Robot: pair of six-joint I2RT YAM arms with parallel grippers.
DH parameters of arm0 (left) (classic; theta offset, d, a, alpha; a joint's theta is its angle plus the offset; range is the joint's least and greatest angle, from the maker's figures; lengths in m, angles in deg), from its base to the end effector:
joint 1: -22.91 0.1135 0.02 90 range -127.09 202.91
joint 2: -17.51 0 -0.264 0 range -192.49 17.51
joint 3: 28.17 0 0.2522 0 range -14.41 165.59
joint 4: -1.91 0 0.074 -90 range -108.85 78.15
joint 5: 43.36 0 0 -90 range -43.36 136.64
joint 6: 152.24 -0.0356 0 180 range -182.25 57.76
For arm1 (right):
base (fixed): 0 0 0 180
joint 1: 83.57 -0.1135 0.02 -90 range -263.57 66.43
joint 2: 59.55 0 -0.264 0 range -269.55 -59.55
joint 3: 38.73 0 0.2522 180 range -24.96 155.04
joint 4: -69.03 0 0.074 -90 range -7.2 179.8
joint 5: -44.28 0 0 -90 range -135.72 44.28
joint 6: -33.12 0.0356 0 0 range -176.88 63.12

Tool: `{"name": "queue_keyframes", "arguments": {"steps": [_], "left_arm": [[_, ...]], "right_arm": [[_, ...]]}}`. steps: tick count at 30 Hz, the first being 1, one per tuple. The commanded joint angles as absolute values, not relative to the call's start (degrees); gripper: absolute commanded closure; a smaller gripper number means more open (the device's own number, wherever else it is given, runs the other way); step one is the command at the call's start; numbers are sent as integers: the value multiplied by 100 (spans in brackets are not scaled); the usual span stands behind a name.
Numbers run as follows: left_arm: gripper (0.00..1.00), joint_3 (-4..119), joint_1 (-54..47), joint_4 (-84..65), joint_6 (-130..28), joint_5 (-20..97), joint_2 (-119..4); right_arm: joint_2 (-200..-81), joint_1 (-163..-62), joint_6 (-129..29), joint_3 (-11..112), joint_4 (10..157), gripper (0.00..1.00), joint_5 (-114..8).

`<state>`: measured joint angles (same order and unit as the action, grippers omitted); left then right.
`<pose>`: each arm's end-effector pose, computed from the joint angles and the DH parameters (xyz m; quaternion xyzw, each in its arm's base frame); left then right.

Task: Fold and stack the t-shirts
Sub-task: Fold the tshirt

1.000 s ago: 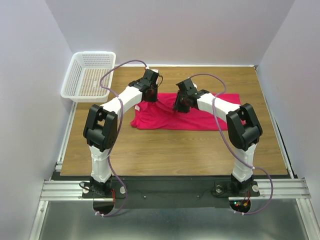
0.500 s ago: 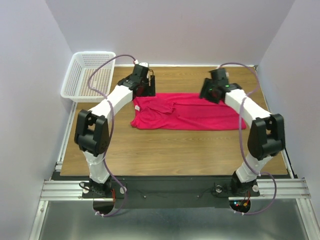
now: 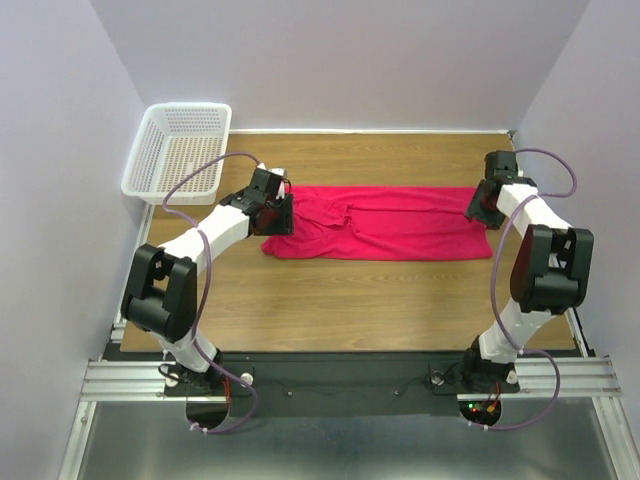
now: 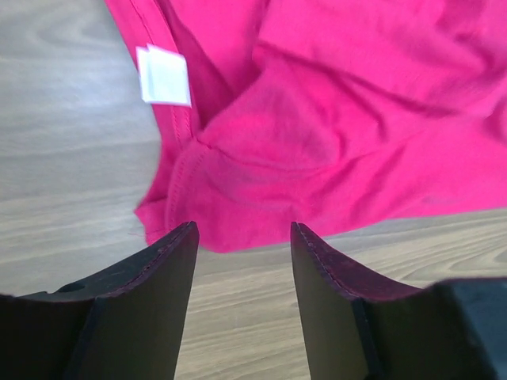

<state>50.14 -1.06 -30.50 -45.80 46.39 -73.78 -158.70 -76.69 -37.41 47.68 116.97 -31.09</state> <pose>0.3185 -0.1418 0.2428 0.0616 0.9231 -0.1330 0.3555 0.3574 -0.0522 0.2240 0.2501 0.9270 -0.0949 0.2630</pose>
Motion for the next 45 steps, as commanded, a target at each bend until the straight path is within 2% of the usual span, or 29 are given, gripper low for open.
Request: {"name": "queue_keyframes", "arguments": {"steps": [1,9,10,11,24,27,34,38,45], "left_arm": [[41,4949,-117,-2767,-4563,4322,-7478],[45,4922,-126,-2740,-4590,4462,-7750],[51,4905,-126,-2740,-4590,4471,-7768],[52,4887,-126,-2740,-4598,4488,-7777],[52,4615,-126,-2679,-4555,4568,-7944],[52,4588,-126,-2661,-4528,4603,-7996],[53,4447,-91,-2600,-4537,4454,-8216],[57,4386,-56,-2653,-4484,4462,-8286],[58,4289,50,-2767,-4458,4524,-8225]], "right_arm": [[-16114,-7584,-3710,5141,11716,49,-3060],[-16695,-7434,-3455,5475,11672,50,-3024],[-16730,-7408,-3446,5527,11672,51,-3034],[-16756,-7399,-3394,5554,11672,51,-3034],[-17117,-7337,-3235,5475,11672,55,-2920],[-17091,-7328,-3218,5502,11672,63,-2850],[-17011,-7241,-3314,5519,11681,91,-2665],[-16924,-7179,-3367,5458,11681,94,-2577],[-16879,-7091,-3385,5405,11681,94,-2542]]}}
